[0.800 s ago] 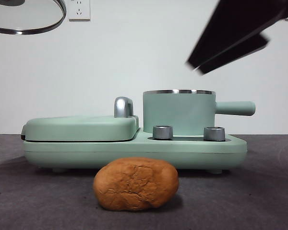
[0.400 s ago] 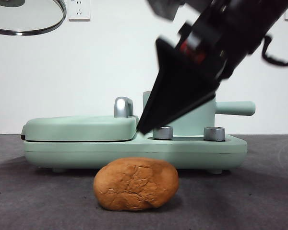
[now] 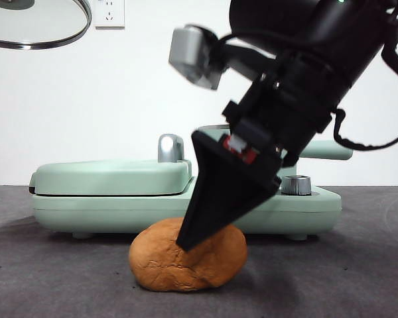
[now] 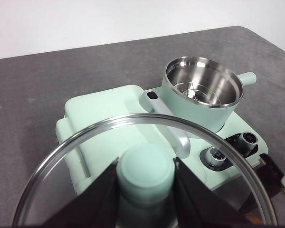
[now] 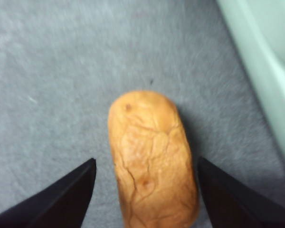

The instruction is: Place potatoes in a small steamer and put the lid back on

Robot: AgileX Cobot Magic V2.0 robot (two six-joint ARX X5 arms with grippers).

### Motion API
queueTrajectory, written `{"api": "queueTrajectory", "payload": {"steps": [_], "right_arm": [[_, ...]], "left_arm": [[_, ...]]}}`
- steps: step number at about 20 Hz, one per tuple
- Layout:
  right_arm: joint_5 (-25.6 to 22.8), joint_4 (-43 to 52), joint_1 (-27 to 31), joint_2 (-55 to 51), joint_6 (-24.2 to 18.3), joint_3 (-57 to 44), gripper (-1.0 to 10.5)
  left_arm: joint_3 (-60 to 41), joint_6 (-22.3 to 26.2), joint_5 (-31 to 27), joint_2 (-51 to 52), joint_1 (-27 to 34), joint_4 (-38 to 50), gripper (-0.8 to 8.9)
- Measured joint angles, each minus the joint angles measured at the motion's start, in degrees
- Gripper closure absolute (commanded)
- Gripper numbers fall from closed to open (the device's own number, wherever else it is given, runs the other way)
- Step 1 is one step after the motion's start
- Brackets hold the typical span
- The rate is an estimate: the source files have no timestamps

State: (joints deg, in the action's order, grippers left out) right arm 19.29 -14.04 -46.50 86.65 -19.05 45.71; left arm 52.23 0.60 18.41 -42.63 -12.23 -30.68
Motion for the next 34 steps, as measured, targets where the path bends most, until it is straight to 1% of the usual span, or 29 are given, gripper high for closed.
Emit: {"api": "queueTrajectory", "payload": {"steps": [3,5,6,9,11,15,18,20,22,25,27,30,34], "right_arm": [[0.0,0.2,0.0,1.3,0.0,0.0,6.1],[0.0,0.2,0.0,1.5,0.0,0.0,7.2],[0.0,0.2,-0.1,1.5,0.1,0.0,7.5],[0.1,0.0,-0.5,1.5,1.7,0.0,7.6],[0.9,-0.4,-0.7,1.4,3.8,0.0,7.6],[1.4,-5.7,-0.7,-3.9,7.6,0.5,7.6],[-2.2,-12.8,-0.7,-10.2,11.6,3.0,7.6],[-5.7,-20.0,-0.2,-13.8,14.9,6.0,7.6],[-9.5,-26.9,0.5,-15.7,17.8,9.8,7.6],[-12.7,-36.3,2.4,-16.2,20.9,17.2,7.6],[-13.4,-38.4,3.5,-16.2,21.5,19.8,7.6],[-13.5,-38.6,5.7,-16.2,22.0,23.3,7.6],[-13.3,-38.9,10.1,-14.9,21.9,27.6,7.5]], "left_arm": [[0.0,0.0,0.0,0.0,0.0,0.0,8.04],[0.0,0.0,0.0,0.0,0.0,0.0,8.04],[0.0,0.0,0.0,0.0,0.0,0.0,8.04],[0.0,0.0,0.0,0.0,0.0,0.0,8.04],[0.0,0.0,0.0,0.0,0.0,0.0,8.04],[0.0,0.0,0.0,0.0,0.0,0.0,8.04],[0.0,0.0,0.0,0.0,0.0,0.0,8.04],[0.0,0.0,0.0,0.0,0.0,0.0,8.04],[0.0,0.0,0.0,0.0,0.0,0.0,8.04],[0.0,0.0,0.0,0.0,0.0,0.0,8.04],[0.0,0.0,0.0,0.0,0.0,0.0,8.04],[0.0,0.0,0.0,0.0,0.0,0.0,8.04],[0.0,0.0,0.0,0.0,0.0,0.0,8.04]]}}
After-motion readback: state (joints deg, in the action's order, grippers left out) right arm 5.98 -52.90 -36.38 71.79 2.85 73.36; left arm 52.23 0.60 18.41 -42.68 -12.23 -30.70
